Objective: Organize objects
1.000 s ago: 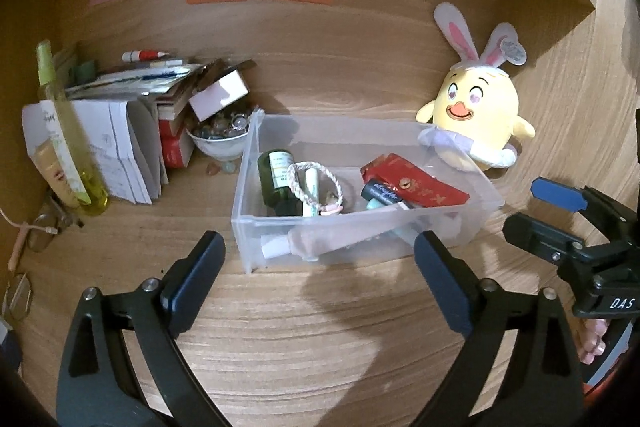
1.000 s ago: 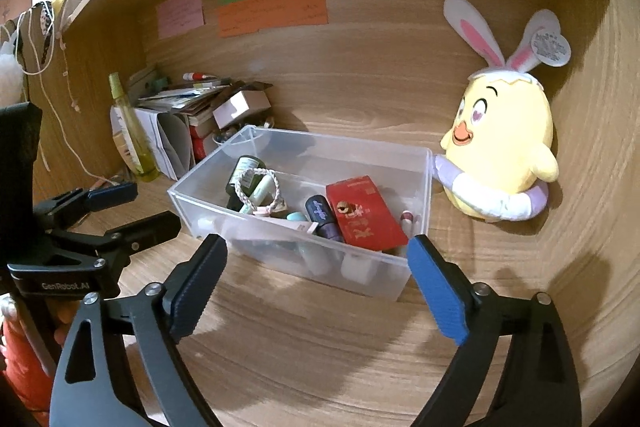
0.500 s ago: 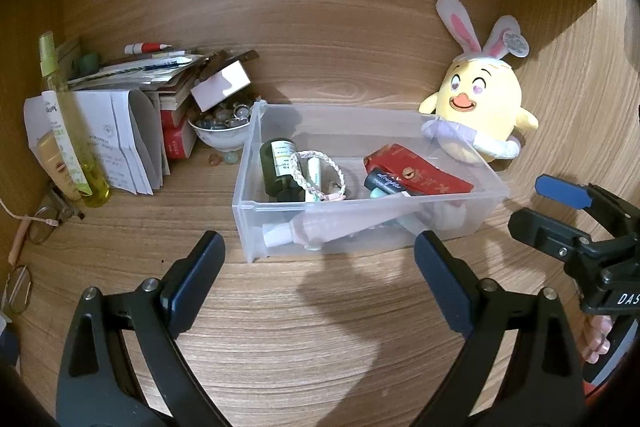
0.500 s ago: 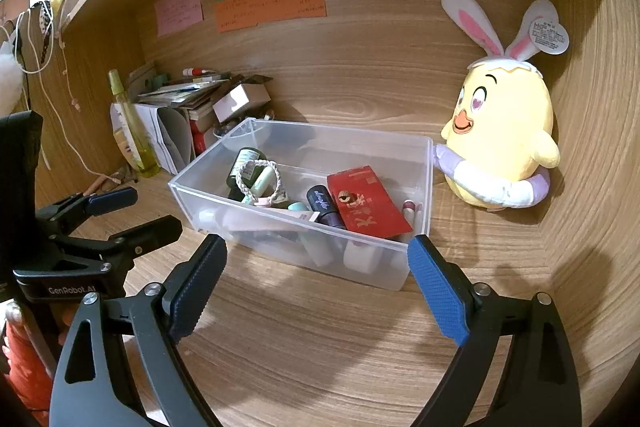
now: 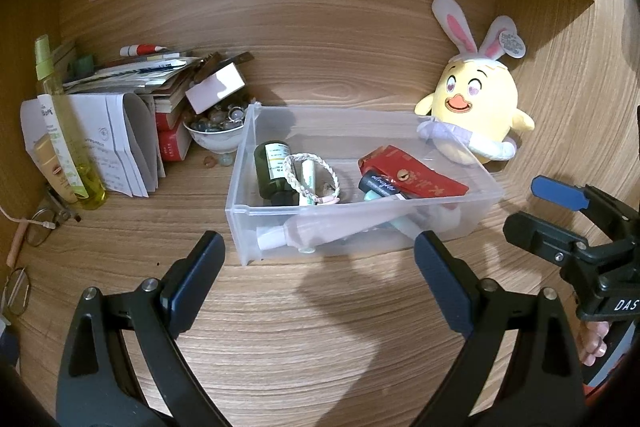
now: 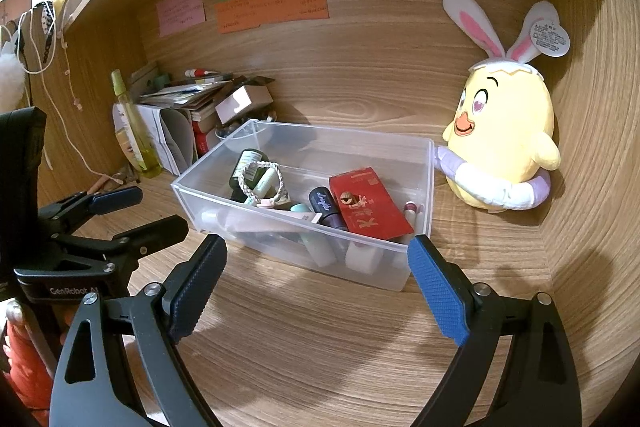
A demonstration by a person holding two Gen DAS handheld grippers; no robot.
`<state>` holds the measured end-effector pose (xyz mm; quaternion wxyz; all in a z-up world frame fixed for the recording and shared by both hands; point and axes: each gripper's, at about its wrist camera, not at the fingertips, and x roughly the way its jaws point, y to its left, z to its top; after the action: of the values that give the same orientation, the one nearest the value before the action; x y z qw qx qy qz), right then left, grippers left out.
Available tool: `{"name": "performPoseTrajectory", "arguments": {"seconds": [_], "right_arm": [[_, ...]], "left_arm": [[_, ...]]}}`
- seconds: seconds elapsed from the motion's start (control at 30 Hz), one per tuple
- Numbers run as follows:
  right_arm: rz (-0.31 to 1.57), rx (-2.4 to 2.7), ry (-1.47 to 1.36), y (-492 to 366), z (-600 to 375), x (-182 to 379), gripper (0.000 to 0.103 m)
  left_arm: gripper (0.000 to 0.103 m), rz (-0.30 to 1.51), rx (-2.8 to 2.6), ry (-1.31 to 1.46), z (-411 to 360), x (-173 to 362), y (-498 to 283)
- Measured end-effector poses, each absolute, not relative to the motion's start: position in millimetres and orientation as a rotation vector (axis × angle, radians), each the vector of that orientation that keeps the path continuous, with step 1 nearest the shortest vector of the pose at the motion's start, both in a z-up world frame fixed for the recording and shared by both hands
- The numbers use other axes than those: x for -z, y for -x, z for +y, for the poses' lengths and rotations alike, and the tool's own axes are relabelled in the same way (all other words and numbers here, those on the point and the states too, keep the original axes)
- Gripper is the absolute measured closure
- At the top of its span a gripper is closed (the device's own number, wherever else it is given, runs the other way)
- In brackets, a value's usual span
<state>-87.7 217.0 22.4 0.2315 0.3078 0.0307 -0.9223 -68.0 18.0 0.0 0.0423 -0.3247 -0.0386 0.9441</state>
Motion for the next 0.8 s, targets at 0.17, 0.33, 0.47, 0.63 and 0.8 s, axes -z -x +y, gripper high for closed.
{"name": "performPoseTrajectory", "arguments": {"seconds": [0.17, 0.33, 0.47, 0.63, 0.8], "right_arm": [[0.084, 2.535, -0.843, 86.6, 216.1, -23.2, 0.012], [0.085, 2.533, -0.843, 86.5, 214.5, -23.9, 0.012], [0.086, 2.531, -0.845, 86.4, 213.0, -24.2, 0.012], [0.089, 2.527, -0.845, 87.7, 211.1, -24.3, 0.012], [0.088, 2.529, -0.844, 87.1, 211.3, -24.4, 0.012]], "left_arm": [[0.006, -0.113, -2.888, 0.998, 20.3, 0.3, 68.7], [0.006, -0.120, -2.880, 1.011, 22.4, 1.6, 70.1], [0.006, -0.129, -2.878, 1.014, 20.9, 2.5, 70.0], [0.006, -0.129, -2.877, 1.013, 20.8, 2.4, 70.2], [0.006, -0.128, -2.879, 1.012, 21.1, 2.1, 70.3]]}}
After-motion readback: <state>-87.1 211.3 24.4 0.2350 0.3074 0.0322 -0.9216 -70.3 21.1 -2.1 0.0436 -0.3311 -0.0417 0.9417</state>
